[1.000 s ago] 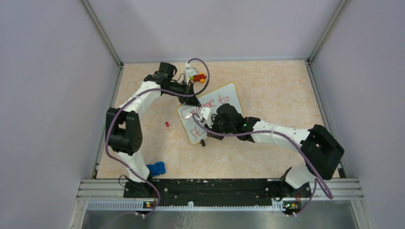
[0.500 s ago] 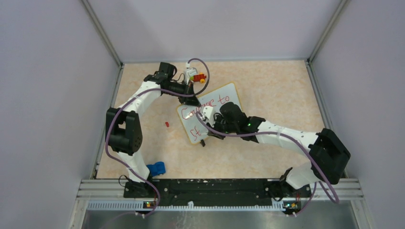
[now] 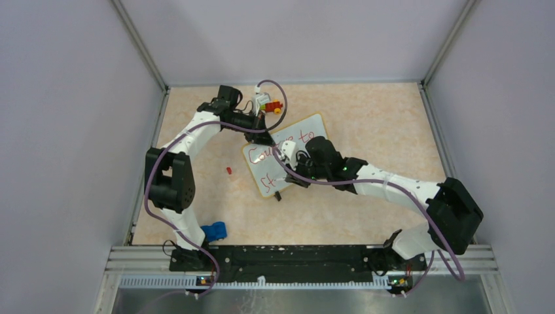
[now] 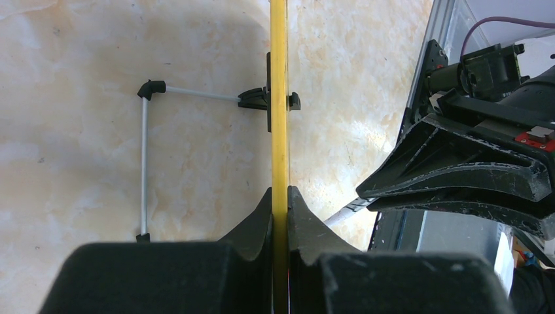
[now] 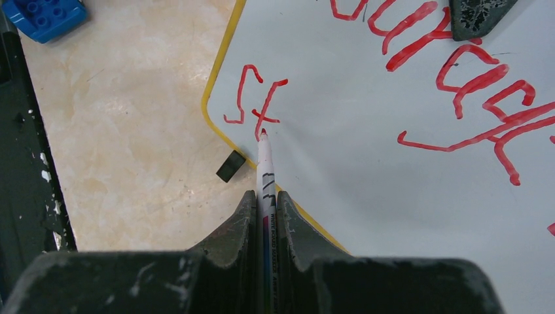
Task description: Write a sentence on the whiteboard
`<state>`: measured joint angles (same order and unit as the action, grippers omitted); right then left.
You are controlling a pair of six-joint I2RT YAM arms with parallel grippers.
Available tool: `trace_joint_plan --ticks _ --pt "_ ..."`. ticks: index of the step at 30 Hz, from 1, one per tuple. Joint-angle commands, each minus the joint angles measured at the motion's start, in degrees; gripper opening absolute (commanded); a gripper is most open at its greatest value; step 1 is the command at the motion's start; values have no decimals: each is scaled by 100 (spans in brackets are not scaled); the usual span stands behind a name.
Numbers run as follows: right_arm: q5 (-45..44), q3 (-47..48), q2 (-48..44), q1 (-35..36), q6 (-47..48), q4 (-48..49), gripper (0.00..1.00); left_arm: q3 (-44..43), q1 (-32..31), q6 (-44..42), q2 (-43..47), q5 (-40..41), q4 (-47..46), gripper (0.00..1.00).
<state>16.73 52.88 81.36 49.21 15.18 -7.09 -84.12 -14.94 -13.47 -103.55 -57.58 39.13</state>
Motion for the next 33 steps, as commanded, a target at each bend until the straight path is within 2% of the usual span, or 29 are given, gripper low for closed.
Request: trace_joint_plan --ticks 1,20,33 --pt "-81 -16 -191 -38 -24 285 0 137 -150 -261 -52 204 525 0" --pt "-632 75 75 -87 -48 321 0 131 -146 -269 -78 202 525 0" --pt "-576 282 310 -78 -103 375 0 139 -149 -292 -86 197 534 0"
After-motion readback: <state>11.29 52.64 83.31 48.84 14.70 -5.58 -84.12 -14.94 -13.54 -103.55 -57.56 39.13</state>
